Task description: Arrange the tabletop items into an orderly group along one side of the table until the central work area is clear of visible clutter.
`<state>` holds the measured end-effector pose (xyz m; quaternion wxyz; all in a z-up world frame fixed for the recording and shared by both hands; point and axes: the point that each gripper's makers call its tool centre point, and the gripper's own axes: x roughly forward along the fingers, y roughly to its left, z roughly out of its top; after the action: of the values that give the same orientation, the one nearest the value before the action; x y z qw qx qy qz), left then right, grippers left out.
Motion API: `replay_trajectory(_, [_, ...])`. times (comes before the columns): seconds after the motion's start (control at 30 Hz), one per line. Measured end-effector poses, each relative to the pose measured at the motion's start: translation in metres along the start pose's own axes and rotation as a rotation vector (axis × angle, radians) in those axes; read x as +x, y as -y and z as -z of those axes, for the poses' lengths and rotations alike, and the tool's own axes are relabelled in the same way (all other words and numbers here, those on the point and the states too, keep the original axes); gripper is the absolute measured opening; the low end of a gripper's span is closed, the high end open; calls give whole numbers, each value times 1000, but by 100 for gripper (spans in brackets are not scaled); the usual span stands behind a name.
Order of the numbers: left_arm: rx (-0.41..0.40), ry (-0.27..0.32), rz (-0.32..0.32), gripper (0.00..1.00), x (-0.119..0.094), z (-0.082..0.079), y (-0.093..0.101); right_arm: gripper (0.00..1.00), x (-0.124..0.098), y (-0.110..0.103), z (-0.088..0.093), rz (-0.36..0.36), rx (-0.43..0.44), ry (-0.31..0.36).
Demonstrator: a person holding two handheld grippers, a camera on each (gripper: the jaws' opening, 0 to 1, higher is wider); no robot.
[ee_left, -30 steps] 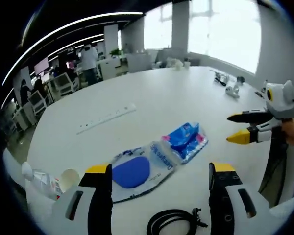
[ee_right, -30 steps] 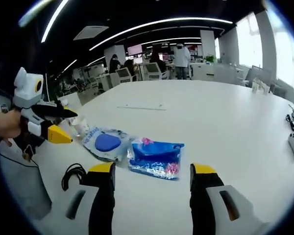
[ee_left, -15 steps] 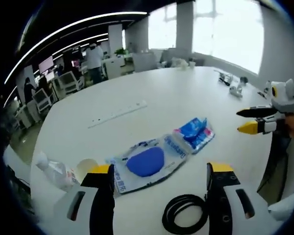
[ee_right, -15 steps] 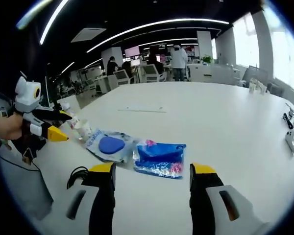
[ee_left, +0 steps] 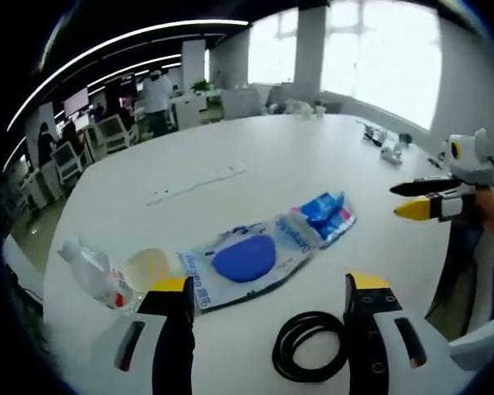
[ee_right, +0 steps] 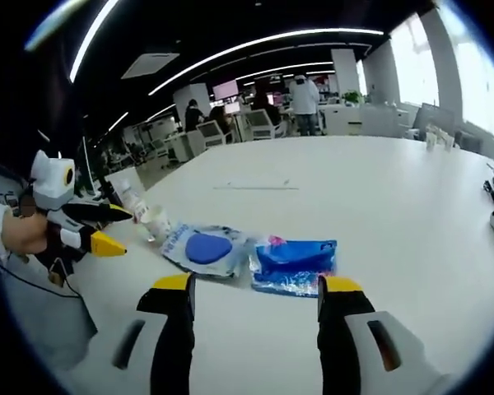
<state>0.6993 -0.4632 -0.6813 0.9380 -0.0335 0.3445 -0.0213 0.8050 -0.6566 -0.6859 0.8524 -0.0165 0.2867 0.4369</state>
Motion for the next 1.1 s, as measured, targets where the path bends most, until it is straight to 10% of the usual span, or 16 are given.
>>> replay_trajectory(0.57, [-40, -56, -8, 65, -5, 45, -18, 56, 2, -14, 63, -18, 34, -94])
replay_trajectory(1.1, [-82, -73, 15, 63, 5, 58, -21, 55, 11, -42, 58, -55, 28, -101])
